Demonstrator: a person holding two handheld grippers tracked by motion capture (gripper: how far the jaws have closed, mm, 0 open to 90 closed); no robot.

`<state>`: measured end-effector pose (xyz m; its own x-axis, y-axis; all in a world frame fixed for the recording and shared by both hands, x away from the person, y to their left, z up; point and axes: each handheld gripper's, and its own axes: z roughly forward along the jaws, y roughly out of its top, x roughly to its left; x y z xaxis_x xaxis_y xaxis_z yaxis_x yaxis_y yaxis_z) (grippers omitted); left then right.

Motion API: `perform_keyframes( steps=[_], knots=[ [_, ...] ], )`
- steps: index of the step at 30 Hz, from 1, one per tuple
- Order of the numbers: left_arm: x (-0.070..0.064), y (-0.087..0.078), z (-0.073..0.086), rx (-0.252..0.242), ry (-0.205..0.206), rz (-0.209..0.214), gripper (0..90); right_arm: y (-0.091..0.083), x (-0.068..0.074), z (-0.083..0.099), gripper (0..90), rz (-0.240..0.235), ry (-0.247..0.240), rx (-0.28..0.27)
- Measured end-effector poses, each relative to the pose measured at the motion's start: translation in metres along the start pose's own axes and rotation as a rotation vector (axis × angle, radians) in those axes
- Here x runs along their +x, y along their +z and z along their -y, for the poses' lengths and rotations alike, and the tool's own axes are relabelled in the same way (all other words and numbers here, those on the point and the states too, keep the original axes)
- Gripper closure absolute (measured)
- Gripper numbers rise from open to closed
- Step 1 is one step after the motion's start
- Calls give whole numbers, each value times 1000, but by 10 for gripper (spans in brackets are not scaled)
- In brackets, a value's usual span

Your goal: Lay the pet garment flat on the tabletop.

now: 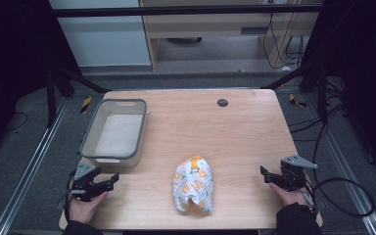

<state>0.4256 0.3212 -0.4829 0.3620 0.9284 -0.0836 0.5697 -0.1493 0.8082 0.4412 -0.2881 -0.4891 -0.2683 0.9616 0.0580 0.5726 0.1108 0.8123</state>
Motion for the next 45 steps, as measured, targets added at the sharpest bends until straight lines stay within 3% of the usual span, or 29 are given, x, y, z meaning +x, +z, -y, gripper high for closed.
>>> perform_keyframes(
  steps=[9, 14, 19, 22, 31, 39, 45],
  knots=[
    [-9, -5, -3, -10, 4, 23, 84, -12, 9, -2, 174, -66, 0, -40],
    [-13, -7, -3, -16, 19, 33, 89, -11, 12, -5, 174, -86, -25, -26],
    [-15, -11, -6, -28, -4, 54, 141, -12, 15, -13, 173, -86, -57, -37],
    [-18, -18, -15, -55, -1, 57, 173, -13, 17, -22, 171, -87, -83, -37],
    [-25, -28, -32, -107, 8, 73, 222, -19, 24, -41, 172, -94, -80, -78],
    [-37, -29, -53, -135, 31, 94, 221, -19, 46, -67, 166, -140, -103, -102],
    [-49, -27, -70, -165, 53, 115, 221, -17, 61, -80, 162, -145, -141, -121]
  ],
)
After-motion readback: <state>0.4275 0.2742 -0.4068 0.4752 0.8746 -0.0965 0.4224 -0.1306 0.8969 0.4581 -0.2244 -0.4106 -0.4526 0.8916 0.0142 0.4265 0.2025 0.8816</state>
